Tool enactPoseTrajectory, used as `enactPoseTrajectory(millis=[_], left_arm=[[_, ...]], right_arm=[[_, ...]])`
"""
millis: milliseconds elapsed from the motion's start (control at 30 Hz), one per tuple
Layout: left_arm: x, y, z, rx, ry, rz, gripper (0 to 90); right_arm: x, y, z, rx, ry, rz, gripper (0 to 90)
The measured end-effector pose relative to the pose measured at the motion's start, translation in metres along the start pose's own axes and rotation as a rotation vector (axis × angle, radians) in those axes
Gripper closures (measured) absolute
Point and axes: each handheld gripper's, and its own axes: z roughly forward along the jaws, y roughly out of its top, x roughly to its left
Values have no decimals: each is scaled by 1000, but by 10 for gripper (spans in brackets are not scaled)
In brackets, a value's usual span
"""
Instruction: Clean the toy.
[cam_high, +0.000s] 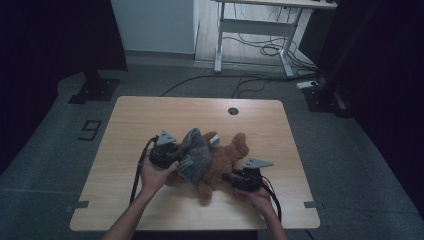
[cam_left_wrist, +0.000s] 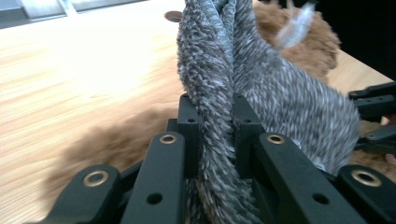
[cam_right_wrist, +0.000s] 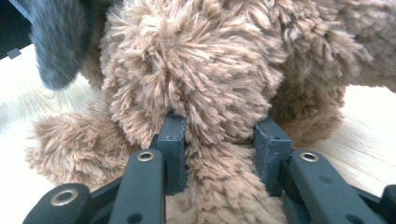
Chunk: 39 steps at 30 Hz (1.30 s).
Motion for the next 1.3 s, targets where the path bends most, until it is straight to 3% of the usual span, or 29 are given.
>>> enactPoseTrajectory(millis=[267,433,633,767,867,967,1033,1200,1300], left_arm=[[34,-19,-21,-17,49,-71,778],[55,-43,-22,19,78,-124,777],[62,-63,-10,60,75,-155,778],[68,-68,-4,67,66,-185,777],[72,-72,4,103,83,-185,777],[77,-81,11,135,71,-206,777],[78,-84,13,131,59,-221,777],[74,-84,15,140,59,-222,778],[75,-81,18,139,36,-225,778]], right_arm=[[-1,0,0,-5,2,6,620],[-1,-1,0,-6,2,7,620],[0,-1,0,-6,-3,7,620],[1,-1,1,-6,-17,-2,623],[1,-1,1,-3,-17,-2,625],[1,-1,1,-1,-15,-2,626],[1,-1,1,0,-14,-2,626],[1,-1,2,2,-18,-6,627],[2,0,4,7,-32,-19,634]])
